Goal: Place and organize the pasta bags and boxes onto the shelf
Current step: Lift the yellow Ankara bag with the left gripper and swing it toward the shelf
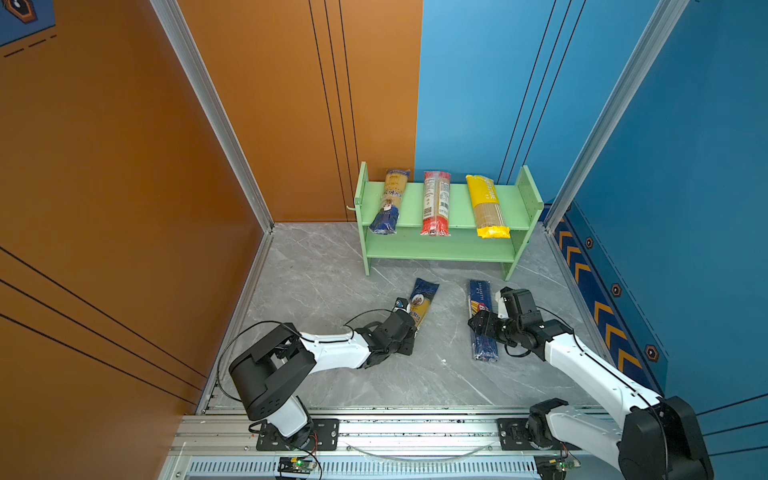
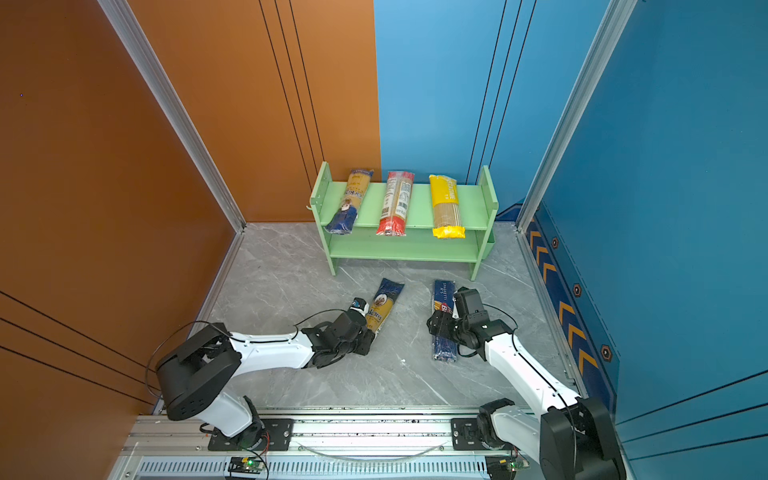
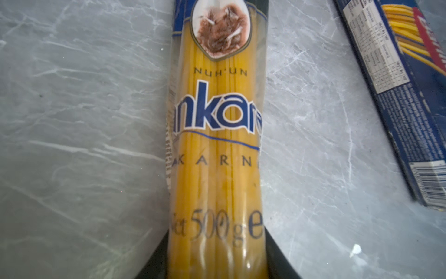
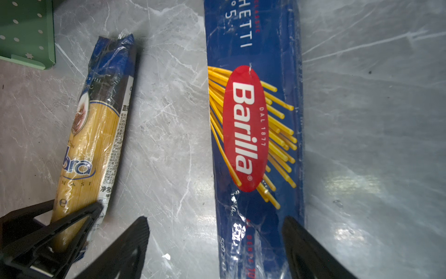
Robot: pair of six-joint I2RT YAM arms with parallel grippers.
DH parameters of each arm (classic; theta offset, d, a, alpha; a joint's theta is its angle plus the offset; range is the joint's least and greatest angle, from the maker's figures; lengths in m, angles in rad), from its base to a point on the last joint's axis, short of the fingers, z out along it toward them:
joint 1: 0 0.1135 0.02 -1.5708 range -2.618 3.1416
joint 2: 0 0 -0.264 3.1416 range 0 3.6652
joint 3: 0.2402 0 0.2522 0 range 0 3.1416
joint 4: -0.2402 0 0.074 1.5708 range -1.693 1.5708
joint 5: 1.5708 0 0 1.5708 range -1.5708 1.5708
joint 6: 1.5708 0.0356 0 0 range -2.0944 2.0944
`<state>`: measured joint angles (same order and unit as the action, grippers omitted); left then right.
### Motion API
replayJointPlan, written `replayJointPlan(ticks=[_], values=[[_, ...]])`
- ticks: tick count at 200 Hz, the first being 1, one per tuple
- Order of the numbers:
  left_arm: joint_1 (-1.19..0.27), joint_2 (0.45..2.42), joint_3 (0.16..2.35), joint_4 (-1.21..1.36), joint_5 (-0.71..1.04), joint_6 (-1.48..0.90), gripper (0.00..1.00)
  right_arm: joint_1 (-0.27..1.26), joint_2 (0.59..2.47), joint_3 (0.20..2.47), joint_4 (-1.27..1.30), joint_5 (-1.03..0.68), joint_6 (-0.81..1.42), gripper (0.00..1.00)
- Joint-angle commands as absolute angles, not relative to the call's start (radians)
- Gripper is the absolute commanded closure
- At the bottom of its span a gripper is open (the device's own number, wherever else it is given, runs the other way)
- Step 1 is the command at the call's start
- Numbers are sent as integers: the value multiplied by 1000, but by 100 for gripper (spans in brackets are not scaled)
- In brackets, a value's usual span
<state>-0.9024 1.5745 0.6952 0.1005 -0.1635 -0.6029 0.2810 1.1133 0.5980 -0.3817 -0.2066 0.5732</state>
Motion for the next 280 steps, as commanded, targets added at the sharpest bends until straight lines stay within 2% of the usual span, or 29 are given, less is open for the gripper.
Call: replayJointPlan(ticks=[1,280], values=[[-917,1520,684,55,-134,-650,100,278,1121,586,-371,-213,577,16],[-980,1242,736,-154,-336,-644,100,278,1133,588,-363,-215,572,15]])
